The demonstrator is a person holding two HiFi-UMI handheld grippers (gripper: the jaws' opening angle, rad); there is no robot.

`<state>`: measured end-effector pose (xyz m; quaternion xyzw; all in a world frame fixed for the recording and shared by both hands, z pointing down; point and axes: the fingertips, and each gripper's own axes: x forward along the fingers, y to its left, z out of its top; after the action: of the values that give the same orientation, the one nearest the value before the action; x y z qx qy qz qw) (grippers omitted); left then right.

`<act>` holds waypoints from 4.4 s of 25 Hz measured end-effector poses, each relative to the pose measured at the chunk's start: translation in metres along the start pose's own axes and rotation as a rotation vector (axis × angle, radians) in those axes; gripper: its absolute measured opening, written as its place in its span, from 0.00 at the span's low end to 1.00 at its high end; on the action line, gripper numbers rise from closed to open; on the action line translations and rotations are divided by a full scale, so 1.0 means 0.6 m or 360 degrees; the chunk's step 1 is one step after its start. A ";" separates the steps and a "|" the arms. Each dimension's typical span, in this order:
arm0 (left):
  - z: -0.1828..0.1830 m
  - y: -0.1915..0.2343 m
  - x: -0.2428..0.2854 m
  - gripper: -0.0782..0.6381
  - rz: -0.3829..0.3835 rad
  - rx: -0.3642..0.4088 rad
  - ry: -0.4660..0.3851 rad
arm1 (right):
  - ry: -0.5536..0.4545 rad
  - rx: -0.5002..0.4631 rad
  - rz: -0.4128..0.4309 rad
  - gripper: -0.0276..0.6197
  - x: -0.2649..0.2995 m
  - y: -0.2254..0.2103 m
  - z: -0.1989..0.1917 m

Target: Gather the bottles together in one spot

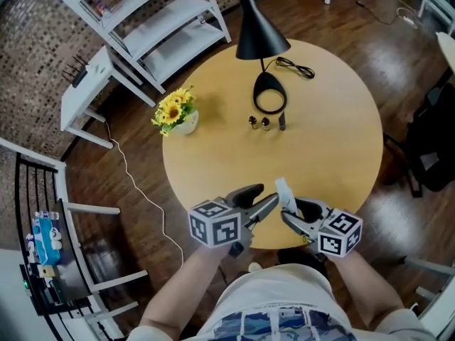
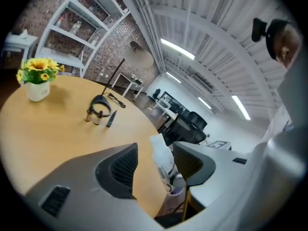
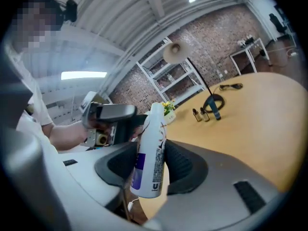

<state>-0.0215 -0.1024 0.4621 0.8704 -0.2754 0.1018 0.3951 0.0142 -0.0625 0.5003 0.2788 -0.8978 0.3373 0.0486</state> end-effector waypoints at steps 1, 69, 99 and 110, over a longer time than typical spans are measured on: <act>0.013 -0.015 0.020 0.40 -0.0071 -0.0019 0.0009 | -0.0024 -0.0069 0.0003 0.36 -0.011 0.007 0.012; -0.001 0.036 -0.100 0.38 0.0776 0.0506 -0.0371 | -0.0082 -0.0315 -0.0700 0.48 -0.226 -0.075 -0.008; -0.281 -0.043 -0.464 0.39 0.0575 0.0549 -0.0312 | -0.0103 -0.0325 -0.1072 0.47 -0.222 0.288 -0.206; -0.313 -0.018 -0.522 0.39 0.0623 0.0542 -0.0319 | -0.0075 -0.0400 -0.1025 0.47 -0.176 0.335 -0.223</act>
<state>-0.2667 0.1682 0.4569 0.8603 -0.4548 0.1345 0.1868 -0.0179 0.1954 0.4576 0.5474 -0.7992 0.1850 0.1657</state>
